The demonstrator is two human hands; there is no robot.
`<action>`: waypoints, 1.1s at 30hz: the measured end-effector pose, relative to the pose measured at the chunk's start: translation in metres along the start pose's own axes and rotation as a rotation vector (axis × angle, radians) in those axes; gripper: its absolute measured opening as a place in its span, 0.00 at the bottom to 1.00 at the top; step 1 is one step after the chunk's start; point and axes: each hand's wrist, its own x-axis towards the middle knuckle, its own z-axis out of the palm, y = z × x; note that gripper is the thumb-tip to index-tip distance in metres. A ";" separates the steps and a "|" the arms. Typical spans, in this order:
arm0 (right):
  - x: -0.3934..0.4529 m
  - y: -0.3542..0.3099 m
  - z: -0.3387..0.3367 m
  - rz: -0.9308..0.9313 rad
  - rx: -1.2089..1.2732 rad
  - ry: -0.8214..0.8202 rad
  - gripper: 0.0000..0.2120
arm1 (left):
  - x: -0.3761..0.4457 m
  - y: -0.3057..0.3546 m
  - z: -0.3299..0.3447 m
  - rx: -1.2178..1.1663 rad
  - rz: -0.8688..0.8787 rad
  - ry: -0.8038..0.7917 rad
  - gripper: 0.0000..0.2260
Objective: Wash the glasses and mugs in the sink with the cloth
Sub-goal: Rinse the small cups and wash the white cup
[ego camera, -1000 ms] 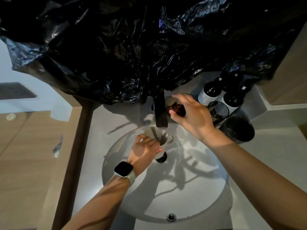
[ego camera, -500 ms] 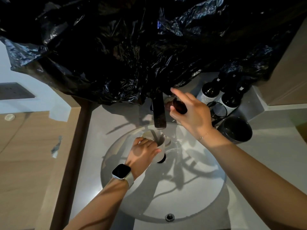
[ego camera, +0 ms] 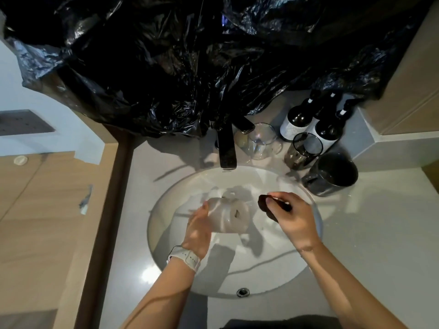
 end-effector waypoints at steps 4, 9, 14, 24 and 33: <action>-0.009 0.015 -0.001 0.264 0.196 -0.011 0.10 | 0.007 -0.005 0.010 -0.416 -0.349 0.097 0.08; -0.015 0.007 -0.009 0.464 0.299 -0.049 0.07 | 0.013 0.002 0.010 -0.701 -0.641 0.189 0.16; -0.017 0.005 -0.019 0.540 0.344 -0.152 0.13 | 0.005 0.001 0.012 -0.454 -0.383 0.220 0.11; -0.031 0.002 -0.089 0.436 0.389 0.024 0.05 | -0.029 -0.018 0.063 0.856 0.739 0.116 0.14; -0.020 0.025 -0.179 0.180 0.145 0.062 0.06 | -0.070 -0.038 0.169 1.356 1.312 -0.147 0.10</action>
